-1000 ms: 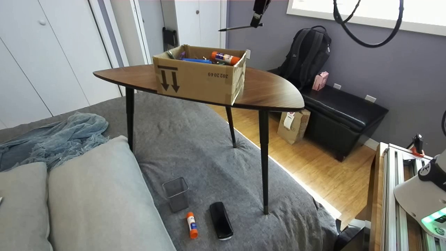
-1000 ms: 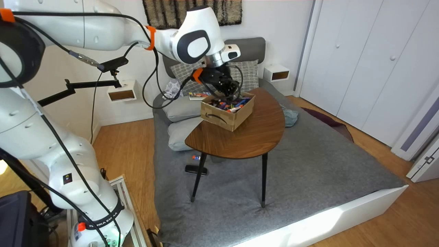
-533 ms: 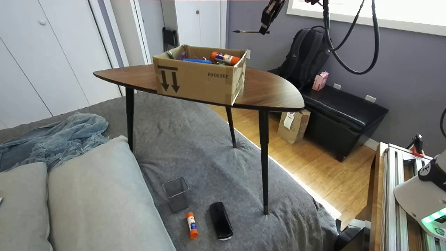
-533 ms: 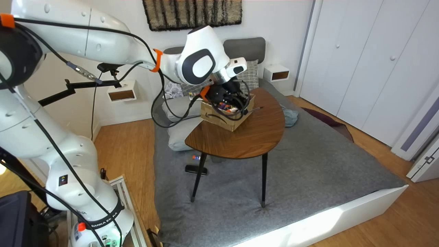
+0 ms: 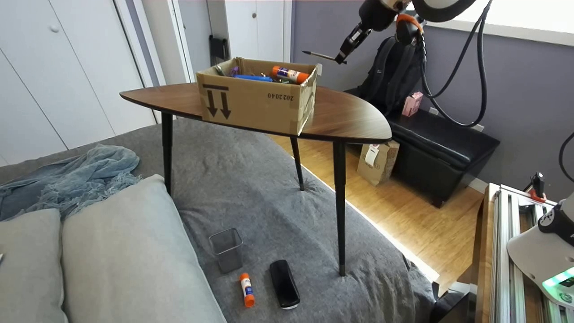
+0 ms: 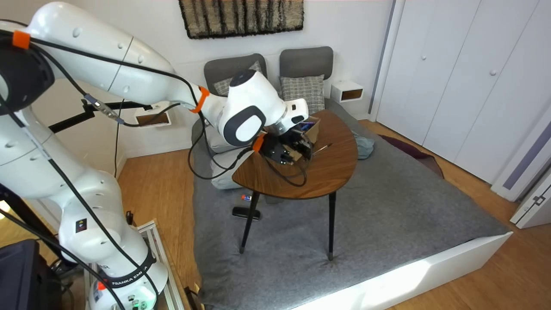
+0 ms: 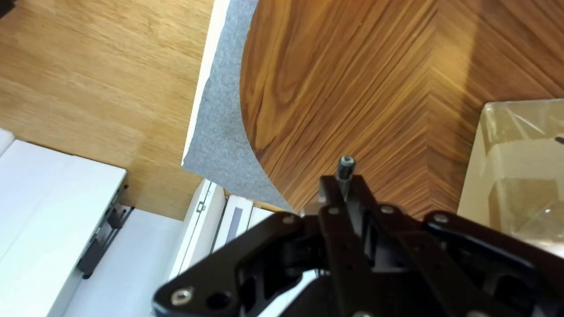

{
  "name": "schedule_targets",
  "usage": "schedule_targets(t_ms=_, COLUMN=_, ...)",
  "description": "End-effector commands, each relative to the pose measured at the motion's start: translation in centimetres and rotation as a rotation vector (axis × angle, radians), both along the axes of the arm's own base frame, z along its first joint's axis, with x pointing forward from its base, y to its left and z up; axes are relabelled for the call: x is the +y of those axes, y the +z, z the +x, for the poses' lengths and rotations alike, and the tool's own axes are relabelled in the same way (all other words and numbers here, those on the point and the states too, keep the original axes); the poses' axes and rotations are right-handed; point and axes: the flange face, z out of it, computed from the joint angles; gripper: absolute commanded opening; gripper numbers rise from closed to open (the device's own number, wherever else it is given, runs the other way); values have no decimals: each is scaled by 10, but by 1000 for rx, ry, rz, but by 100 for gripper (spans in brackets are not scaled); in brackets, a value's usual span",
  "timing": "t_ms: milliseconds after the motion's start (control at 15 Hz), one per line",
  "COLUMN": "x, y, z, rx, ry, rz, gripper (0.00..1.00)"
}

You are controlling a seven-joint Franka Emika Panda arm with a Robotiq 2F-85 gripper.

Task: Pick up the clear black pen from the cardboard box and put it on the table

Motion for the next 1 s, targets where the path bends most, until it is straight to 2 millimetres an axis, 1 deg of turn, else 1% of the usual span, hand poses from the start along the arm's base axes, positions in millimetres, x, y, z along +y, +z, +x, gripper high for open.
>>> schedule_targets(t_ms=0, x=2, y=-23, z=-12, rx=-20, ry=30, rz=91, gripper=2)
schedule_targets(t_ms=200, x=7, y=-30, z=-13, rx=6, ry=64, rz=174, gripper=2)
schedule_targets(t_ms=400, x=1, y=-43, z=-11, rx=53, ry=72, rz=211, gripper=2)
schedule_targets(t_ms=733, x=-9, y=-59, z=-8, rx=107, ry=83, rz=231, gripper=2)
schedule_targets(t_ms=933, x=-8, y=-68, z=-3, rx=136, ry=95, rz=221, gripper=2)
